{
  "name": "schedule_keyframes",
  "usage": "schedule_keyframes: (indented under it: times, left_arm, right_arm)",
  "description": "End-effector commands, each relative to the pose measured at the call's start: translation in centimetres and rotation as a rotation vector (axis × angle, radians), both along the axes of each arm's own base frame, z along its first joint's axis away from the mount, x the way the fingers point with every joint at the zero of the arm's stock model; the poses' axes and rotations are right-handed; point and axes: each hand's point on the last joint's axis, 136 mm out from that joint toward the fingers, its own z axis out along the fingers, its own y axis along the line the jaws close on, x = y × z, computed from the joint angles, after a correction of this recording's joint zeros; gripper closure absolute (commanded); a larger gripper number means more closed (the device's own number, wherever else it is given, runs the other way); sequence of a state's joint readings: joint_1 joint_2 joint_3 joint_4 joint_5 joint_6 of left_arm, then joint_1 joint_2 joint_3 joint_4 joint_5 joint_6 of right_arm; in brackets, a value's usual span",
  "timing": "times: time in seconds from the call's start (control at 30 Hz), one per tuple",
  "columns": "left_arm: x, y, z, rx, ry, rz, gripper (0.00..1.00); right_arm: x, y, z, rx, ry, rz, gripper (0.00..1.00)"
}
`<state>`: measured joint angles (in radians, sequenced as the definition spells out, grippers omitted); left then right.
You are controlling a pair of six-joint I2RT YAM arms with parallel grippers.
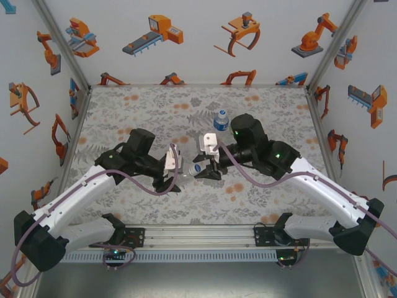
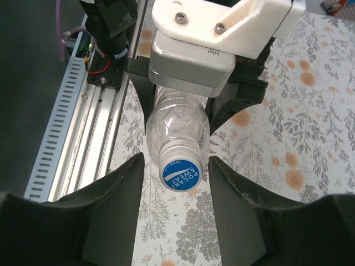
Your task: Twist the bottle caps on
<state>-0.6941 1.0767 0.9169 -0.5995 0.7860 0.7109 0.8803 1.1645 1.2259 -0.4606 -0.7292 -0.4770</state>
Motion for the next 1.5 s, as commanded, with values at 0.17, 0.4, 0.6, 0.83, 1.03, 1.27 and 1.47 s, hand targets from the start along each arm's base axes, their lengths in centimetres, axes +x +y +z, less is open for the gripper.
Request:
schedule_keyframes:
  times: [0.17, 0.4, 0.6, 0.83, 1.03, 1.27, 1.47]
  left_arm:
    - [-0.6, -0.3, 1.5, -0.038, -0.016, -0.044, 1.00]
    - [-0.6, -0.2, 1.6, -0.040, -0.020, -0.044, 1.00]
    - [-0.5, -0.2, 1.5, -0.037, -0.019, -0.042, 1.00]
    - [-0.1, -0.1, 1.3, -0.021, -0.036, -0.017, 1.00]
    - [0.5, -0.1, 1.2, -0.012, -0.049, 0.010, 1.00]
    - [1.2, 0.0, 1.1, 0.001, -0.064, 0.047, 1.00]
    - [1.3, 0.1, 1.0, 0.004, -0.071, 0.056, 1.00]
  right_arm:
    - [-0.2, -0.2, -0.1, 0.008, -0.041, 0.017, 0.56]
    - [0.0, -0.2, -0.5, 0.000, -0.042, 0.006, 0.56]
    - [-0.1, -0.2, -0.3, 0.010, -0.039, 0.008, 0.71]
    - [3.0, 0.9, -0.2, 0.034, 0.327, -0.271, 0.99]
    - [7.5, 0.5, -3.3, 0.038, 0.834, -0.708, 1.00]
    - [9.8, -1.0, -5.9, 0.073, 1.296, -1.079, 1.00]
    - [10.3, 0.0, -6.3, 0.091, 1.408, -1.100, 1.00]
